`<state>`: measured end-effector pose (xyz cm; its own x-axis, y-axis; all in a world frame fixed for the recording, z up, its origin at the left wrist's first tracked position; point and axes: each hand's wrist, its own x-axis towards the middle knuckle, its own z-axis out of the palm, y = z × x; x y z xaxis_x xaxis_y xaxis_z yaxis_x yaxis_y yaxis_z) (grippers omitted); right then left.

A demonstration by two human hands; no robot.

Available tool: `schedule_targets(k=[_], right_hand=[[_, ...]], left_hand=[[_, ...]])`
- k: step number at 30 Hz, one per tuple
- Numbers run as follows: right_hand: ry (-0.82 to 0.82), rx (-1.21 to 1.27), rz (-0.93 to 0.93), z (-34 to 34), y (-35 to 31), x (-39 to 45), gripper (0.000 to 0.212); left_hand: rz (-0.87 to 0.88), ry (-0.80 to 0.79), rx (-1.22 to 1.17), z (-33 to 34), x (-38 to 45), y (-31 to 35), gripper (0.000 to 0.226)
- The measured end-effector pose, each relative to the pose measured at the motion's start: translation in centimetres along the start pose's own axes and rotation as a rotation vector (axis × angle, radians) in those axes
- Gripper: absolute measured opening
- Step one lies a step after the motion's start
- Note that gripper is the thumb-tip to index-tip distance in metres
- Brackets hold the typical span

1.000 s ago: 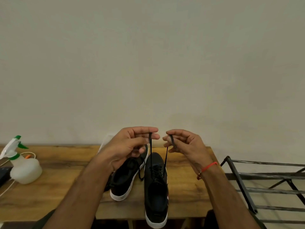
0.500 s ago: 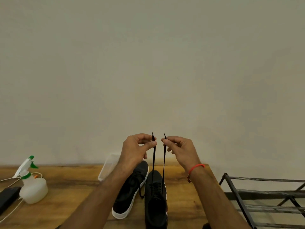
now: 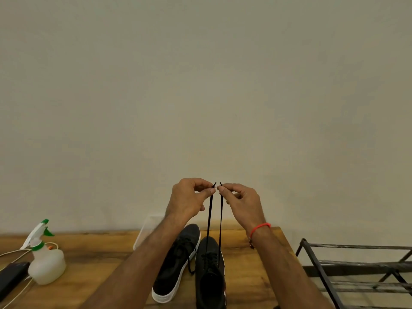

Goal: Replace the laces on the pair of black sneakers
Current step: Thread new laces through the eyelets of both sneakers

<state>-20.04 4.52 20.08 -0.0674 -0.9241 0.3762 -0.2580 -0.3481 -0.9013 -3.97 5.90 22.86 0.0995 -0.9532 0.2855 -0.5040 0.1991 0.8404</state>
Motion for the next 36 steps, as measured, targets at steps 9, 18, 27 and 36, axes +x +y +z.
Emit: schedule_targets(k=[9, 18, 27, 36], right_hand=[[0.039, 0.082, 0.007, -0.2, -0.2, 0.2, 0.016], [0.009, 0.086, -0.024, -0.4, -0.3, 0.1, 0.014], [-0.019, 0.075, -0.011, -0.3, -0.3, 0.0, 0.013], [-0.072, 0.045, -0.036, 0.0, -0.6, 0.3, 0.011]], left_hand=[[0.029, 0.027, 0.017, 0.2, 0.3, 0.2, 0.015], [0.051, 0.022, -0.002, 0.6, 0.3, 0.3, 0.015], [0.035, 0.004, 0.041, 0.2, 0.3, 0.2, 0.012], [0.040, -0.022, 0.035, -0.6, -0.2, 0.6, 0.012]])
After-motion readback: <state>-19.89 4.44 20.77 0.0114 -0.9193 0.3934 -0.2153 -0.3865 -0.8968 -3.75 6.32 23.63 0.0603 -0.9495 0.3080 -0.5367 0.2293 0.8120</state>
